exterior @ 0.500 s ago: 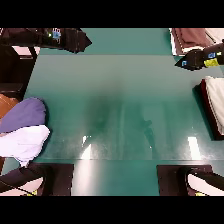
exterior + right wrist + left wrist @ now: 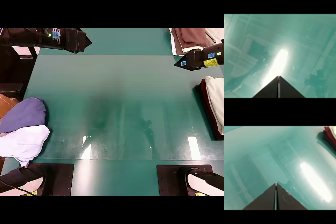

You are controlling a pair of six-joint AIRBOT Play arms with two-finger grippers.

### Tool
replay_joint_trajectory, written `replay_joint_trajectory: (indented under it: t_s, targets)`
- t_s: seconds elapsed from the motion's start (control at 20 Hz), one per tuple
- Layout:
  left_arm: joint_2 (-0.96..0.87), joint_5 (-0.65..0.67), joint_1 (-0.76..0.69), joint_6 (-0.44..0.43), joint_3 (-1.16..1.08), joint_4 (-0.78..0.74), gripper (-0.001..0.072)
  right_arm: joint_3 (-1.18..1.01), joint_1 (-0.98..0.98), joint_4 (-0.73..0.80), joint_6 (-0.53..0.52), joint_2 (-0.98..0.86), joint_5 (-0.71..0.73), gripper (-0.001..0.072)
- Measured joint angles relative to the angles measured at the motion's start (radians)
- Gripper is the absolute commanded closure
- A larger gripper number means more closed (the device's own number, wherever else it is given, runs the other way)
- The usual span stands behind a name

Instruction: Fold the shirts.

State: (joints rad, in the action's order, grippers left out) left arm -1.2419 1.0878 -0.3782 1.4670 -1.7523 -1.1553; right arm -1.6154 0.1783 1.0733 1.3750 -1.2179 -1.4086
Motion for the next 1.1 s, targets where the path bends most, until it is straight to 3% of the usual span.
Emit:
replay_joint_trajectory:
  t_s: [0.3,0.45,0.5,0.6,0.85,1.1]
  targets:
    - [0.005,-0.024,0.006,-0.013,-0.006,-0.025,0.0681,0.0,0.0,0.0,0.0,0.0,-0.005,0.0694]
    - [0.037,0.064,0.068,0.01,-0.014,-0.192,0.0679,0.0,0.0,0.0,0.0,-0.002,-0.01,0.0694]
    - [0.049,0.119,0.107,0.029,-0.014,-0.274,0.0623,0.0,0.0,0.0,0.0,-0.002,-0.011,0.0694]
    - [0.061,0.224,0.197,0.054,0.002,-0.415,0.0066,0.0,0.0,0.0,0.0,-0.002,-0.013,0.0694]
    - [0.072,0.312,0.438,0.108,0.222,-0.576,0.0041,0.0,0.0,0.0,0.0,-0.002,-0.009,0.0694]
    - [0.074,0.175,0.568,0.134,0.605,-0.617,0.0041,0.0,0.0,0.0,0.0,-0.002,-0.008,0.0694]
